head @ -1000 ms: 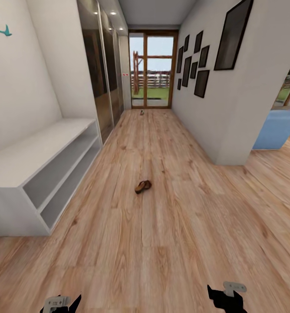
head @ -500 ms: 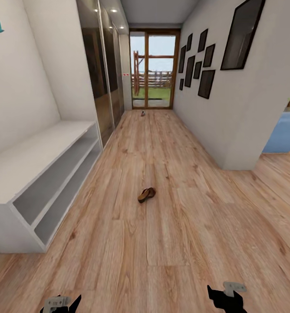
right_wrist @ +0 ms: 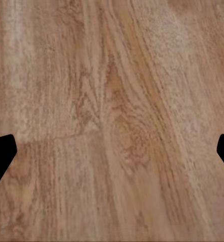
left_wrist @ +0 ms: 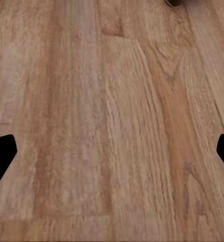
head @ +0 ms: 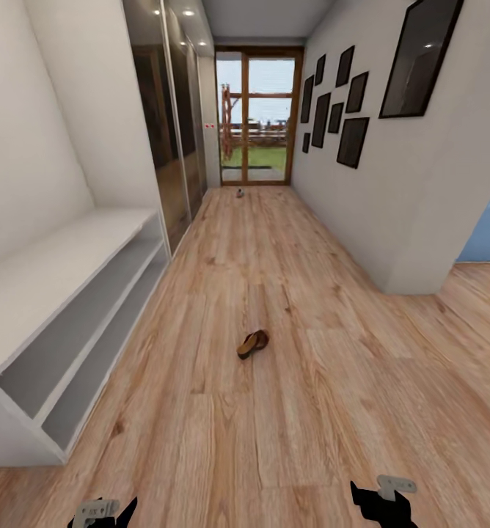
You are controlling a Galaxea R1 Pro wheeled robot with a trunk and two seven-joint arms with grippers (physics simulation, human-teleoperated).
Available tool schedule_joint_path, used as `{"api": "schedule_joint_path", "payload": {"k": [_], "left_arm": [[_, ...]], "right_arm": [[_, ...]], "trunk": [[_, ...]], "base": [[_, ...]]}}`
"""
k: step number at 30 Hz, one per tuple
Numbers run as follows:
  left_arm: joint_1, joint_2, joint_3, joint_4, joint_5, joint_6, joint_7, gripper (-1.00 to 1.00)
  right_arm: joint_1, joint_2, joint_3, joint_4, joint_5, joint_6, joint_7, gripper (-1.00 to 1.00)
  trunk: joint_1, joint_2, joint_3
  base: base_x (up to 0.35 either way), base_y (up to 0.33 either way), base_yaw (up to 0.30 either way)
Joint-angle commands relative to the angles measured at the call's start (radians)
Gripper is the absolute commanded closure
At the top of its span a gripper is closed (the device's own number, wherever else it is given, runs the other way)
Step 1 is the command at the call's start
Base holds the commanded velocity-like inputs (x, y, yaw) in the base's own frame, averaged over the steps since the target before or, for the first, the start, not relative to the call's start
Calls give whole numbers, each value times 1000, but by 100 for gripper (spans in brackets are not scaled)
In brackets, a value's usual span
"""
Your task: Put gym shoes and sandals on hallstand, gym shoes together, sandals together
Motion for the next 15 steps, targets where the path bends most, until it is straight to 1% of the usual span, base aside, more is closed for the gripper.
{"api": "schedule_joint_path", "payload": {"k": [1,12,15], "left_arm": [[-1,-1,4,1,5,0,-9,-100],[-1,-1,4,1,5,0,-9,-100],[-1,-1,4,1,5,0,-9,-100]], "right_arm": [[-1,0,-9,1,10,-4,3,-100],[-1,0,-9,1,10,-4,3,-100],[-1,0,-9,1,10,-4,3,-100]], "trunk": [[0,0,-1],[0,0,3],[0,0,4]], "base": [[325,135,-214],[325,124,-239],[324,120,-178]]}}
